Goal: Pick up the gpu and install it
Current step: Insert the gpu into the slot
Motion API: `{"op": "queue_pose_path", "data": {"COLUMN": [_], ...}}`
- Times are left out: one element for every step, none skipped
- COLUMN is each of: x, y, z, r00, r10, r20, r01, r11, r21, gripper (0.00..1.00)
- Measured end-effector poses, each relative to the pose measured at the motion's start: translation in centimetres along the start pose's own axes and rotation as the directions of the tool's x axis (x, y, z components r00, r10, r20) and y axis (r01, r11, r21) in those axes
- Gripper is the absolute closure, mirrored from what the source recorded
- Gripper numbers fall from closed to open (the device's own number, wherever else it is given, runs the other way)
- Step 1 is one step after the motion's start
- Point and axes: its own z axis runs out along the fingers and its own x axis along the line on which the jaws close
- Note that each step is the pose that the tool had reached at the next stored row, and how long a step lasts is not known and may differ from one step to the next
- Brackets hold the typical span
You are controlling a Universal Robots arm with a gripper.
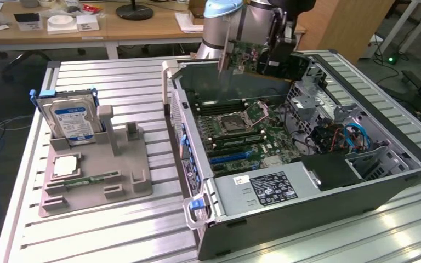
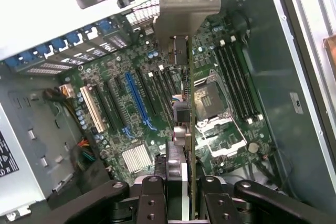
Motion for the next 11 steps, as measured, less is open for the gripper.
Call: {"op": "queue_pose_path", "data": {"x": [0.00,0.00,0.01,0.01,0.01,0.02,0.02,0.02,0.03,0.03,0.03], "y": [0.00,0.00,0.00,0.00,-0.01,-0.01,-0.01,-0.01,-0.01,-0.01,-0.01], "z": [0.00,0.00,0.00,0.00,0.00,0.01,0.01,0.01,0.01,0.01,0.01], "r00": [0.9999,0.9997,0.9994,0.9989,0.9982,0.9974,0.9965,0.9955,0.9943,0.9930,0.9915], "r10": [-0.012,-0.024,-0.035,-0.047,-0.060,-0.072,-0.083,-0.095,-0.107,-0.119,-0.130], "r20": [0.0002,0.0004,0.0005,0.0008,0.0010,0.0012,0.0014,0.0016,0.0018,0.0020,0.0022], "r01": [0.012,0.024,0.035,0.047,0.060,0.072,0.083,0.095,0.107,0.119,0.130], "r11": [0.9999,0.9997,0.9994,0.9989,0.9982,0.9974,0.9965,0.9955,0.9943,0.9930,0.9915], "r21": [-0.0001,-0.0003,-0.0004,-0.0006,-0.0007,-0.0009,-0.0010,-0.0011,-0.0013,-0.0014,-0.0016], "gripper": [0.72,0.72,0.72,0.72,0.72,0.72,0.72,0.72,0.72,0.72,0.72]}}
